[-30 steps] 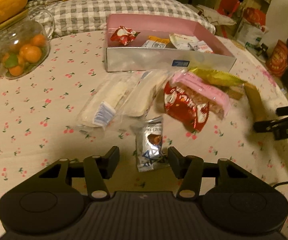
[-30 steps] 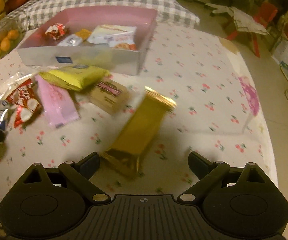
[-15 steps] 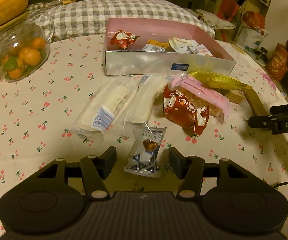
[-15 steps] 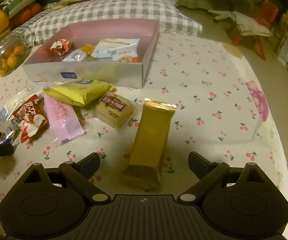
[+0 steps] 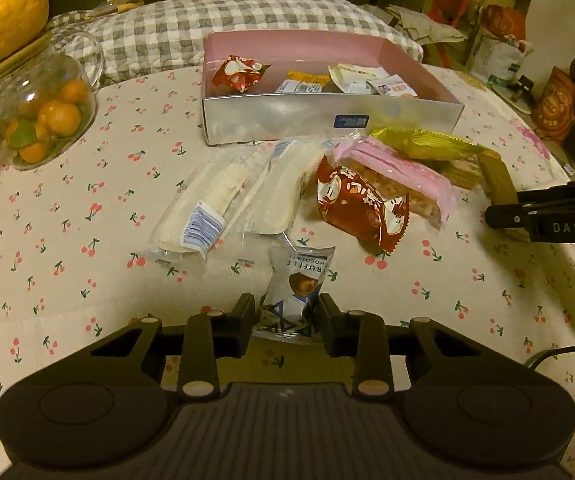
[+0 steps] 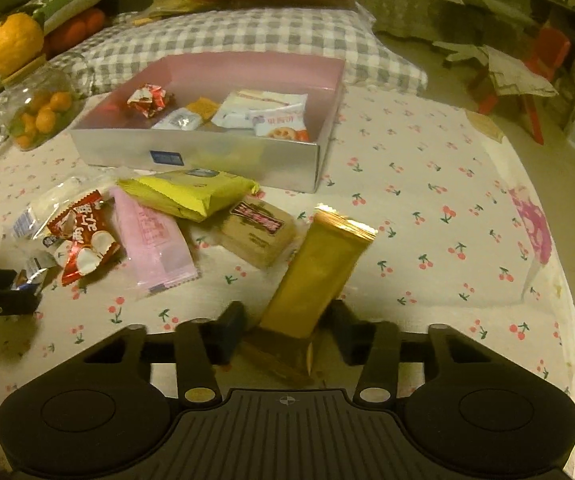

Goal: Organize snacks
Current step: 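Grasp the silver-blue packet with the left gripper while the right grasps the gold bar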

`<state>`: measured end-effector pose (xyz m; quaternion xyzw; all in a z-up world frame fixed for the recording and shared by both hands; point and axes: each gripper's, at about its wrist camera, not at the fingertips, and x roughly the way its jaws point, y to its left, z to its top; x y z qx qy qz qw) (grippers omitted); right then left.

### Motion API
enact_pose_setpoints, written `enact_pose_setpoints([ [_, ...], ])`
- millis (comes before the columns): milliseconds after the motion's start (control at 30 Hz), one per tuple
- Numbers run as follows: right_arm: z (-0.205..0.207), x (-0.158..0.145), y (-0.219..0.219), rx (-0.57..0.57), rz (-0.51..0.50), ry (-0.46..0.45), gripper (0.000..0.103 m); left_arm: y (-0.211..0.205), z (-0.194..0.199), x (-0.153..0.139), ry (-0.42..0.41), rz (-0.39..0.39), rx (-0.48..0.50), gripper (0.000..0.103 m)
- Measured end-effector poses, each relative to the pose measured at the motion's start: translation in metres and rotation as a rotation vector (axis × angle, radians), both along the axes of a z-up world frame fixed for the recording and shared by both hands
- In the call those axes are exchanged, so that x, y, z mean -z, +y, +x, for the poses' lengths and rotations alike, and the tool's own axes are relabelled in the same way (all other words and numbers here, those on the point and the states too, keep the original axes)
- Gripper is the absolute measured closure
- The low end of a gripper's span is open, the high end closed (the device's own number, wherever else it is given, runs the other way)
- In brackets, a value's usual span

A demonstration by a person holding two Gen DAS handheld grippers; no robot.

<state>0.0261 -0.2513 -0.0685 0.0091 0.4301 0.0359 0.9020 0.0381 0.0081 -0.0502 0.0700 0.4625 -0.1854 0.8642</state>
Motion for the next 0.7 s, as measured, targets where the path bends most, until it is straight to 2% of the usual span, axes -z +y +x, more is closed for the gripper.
enact_pose_setpoints([
  [100, -0.001, -0.001, 0.0, 0.001, 0.005, -0.002, 0.074, 0.002, -0.001, -0.002, 0.013, -0.018, -0.012, 0.076],
  [167, -0.001, -0.002, -0.001, 0.007, 0.015, 0.001, 0.075, 0.002, -0.002, -0.003, 0.021, -0.033, -0.016, 0.077],
  [700, -0.012, -0.035, 0.001, -0.001, 0.112, -0.033, 0.076, -0.003, -0.009, -0.021, 0.019, -0.118, -0.004, 0.079],
])
